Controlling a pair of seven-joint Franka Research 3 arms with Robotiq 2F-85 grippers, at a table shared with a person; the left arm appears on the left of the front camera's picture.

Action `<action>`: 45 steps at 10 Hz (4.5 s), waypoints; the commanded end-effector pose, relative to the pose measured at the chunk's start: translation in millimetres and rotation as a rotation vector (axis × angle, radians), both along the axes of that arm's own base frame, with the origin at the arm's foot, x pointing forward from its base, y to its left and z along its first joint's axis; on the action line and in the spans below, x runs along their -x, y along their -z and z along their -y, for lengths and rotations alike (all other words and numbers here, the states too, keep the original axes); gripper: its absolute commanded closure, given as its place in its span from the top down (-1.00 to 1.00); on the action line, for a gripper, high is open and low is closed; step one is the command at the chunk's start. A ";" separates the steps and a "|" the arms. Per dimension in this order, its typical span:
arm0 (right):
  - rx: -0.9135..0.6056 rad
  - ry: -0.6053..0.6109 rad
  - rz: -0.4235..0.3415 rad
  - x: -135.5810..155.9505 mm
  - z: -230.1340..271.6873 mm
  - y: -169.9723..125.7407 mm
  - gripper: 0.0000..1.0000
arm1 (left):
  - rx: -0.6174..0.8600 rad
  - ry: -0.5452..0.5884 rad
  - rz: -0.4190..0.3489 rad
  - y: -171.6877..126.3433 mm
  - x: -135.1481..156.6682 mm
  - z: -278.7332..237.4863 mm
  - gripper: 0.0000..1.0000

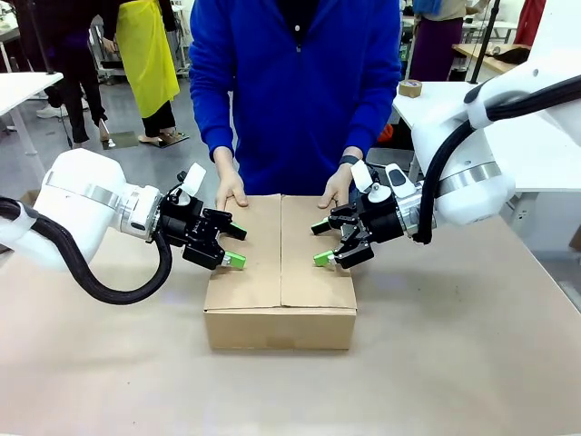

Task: Pack the gift set into the box.
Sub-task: Press and hold the closed box until the human finishes sealing it.

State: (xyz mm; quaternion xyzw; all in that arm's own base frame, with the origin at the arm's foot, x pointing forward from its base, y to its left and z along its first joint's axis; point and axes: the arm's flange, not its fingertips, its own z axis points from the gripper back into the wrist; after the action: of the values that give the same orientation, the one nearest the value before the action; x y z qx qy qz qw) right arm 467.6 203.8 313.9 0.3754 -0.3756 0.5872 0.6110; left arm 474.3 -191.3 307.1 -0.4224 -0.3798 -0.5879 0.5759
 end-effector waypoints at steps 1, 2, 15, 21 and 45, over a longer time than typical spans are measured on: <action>-0.008 0.012 0.010 0.1 -1.1 1.5 1.00 | -0.003 -0.001 -0.002 2.3 1.4 -0.2 1.00; -0.008 0.012 0.010 0.1 -1.1 1.5 1.00 | -0.003 -0.001 -0.002 2.3 1.4 -0.2 1.00; -0.008 0.012 0.010 0.1 -1.1 1.5 1.00 | -0.003 -0.001 -0.002 2.3 1.4 -0.2 1.00; -0.008 0.012 0.010 0.1 -1.1 1.5 1.00 | -0.003 -0.001 -0.002 2.3 1.4 -0.2 1.00; -0.008 0.012 0.010 0.1 -1.1 1.5 1.00 | -0.003 -0.001 -0.002 2.3 1.4 -0.2 1.00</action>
State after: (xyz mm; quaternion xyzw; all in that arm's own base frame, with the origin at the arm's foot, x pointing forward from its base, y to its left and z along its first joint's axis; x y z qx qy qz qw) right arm 467.6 203.9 313.9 0.3754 -0.3756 0.5872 0.6110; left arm 474.3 -191.3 307.2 -0.4224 -0.3798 -0.5879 0.5759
